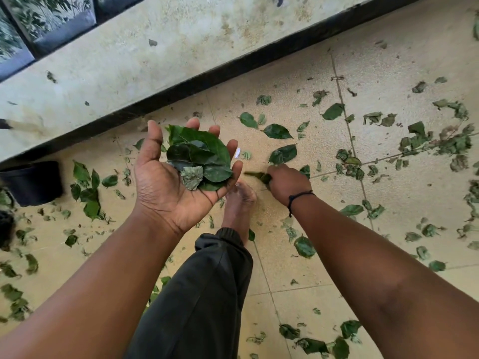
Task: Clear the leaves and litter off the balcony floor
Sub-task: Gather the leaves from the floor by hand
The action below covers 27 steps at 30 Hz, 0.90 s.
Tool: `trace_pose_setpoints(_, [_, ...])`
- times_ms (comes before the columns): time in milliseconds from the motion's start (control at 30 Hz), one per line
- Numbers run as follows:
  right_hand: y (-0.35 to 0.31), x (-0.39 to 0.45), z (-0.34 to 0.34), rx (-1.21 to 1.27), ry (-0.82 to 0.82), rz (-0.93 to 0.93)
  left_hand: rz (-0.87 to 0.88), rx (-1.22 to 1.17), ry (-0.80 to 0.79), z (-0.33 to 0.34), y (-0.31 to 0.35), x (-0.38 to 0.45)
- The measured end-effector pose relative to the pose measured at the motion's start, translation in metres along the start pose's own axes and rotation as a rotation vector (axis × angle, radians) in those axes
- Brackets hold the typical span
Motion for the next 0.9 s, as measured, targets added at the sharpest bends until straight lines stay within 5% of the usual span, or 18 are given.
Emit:
trace_pose_setpoints(133, [0.02,-0.024,-0.029,0.694,0.171,0.301,-0.008,0.034,-0.03,0.005,-0.01,-0.001])
trace_pose_setpoints(233, [0.017,-0.065,-0.078,1.162,0.133,0.273,-0.031,0.073,-0.045,0.011,-0.022,0.0])
trace_pose_setpoints(333, [0.003,-0.116,-0.133,1.375,0.022,0.086,-0.056,0.076,-0.049,0.025,-0.038,0.002])
trace_pose_setpoints(467, [-0.017,-0.166,-0.189,1.243,-0.08,-0.093,-0.141,0.117,-0.115,0.057,-0.064,0.004])
trace_pose_setpoints(633, [-0.011,-0.18,-0.212,0.471,0.054,-0.001,-0.252,0.099,-0.295,0.074,-0.083,0.002])
trace_pose_setpoints(700, [-0.007,-0.182,-0.217,0.344,0.144,0.05,-0.296,0.097,-0.354,0.068,-0.087,0.001])
trace_pose_setpoints(800, [-0.004,-0.189,-0.215,0.374,0.141,0.07,-0.329,0.082,-0.386,0.059,-0.088,-0.001])
trace_pose_setpoints(900, [0.007,-0.186,-0.209,0.816,0.23,0.101,-0.335,0.053,-0.384,0.051,-0.088,-0.003])
Point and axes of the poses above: each hand's wrist, its own x-axis towards the middle knuckle, its own z-axis out of the palm, y = z × x, the point moved 1 cm from there along x, towards the middle knuckle, and after that the axes turned 1 degree about -x, right-handed, at the moved point
